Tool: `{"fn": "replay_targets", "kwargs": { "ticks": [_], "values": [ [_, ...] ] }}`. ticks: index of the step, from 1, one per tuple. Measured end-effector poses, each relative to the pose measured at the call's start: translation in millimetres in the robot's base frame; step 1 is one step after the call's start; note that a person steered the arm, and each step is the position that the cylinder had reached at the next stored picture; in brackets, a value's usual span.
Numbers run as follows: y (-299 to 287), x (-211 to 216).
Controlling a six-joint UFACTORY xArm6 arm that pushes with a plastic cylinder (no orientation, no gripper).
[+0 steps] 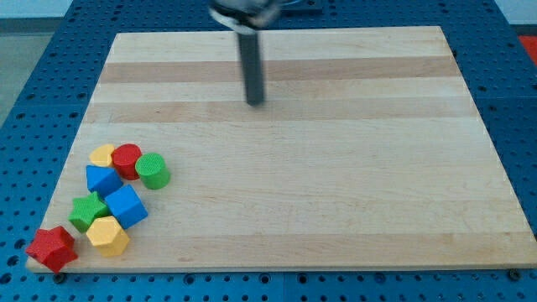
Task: Slightly move the red star and yellow hexagon to the left
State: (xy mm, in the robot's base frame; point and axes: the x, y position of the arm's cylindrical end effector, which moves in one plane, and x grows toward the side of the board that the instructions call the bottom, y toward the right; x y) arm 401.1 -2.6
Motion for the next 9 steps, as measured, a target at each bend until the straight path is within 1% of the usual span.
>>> {"fn": "replay_targets", "kwargs": {
  "ticks": [1,2,4,5,7,8,9],
  "values": [
    [31,122],
    [15,213],
    [8,218],
    [-15,218],
    [-38,218],
    [-69,218],
    [-86,218]
  ]
}}
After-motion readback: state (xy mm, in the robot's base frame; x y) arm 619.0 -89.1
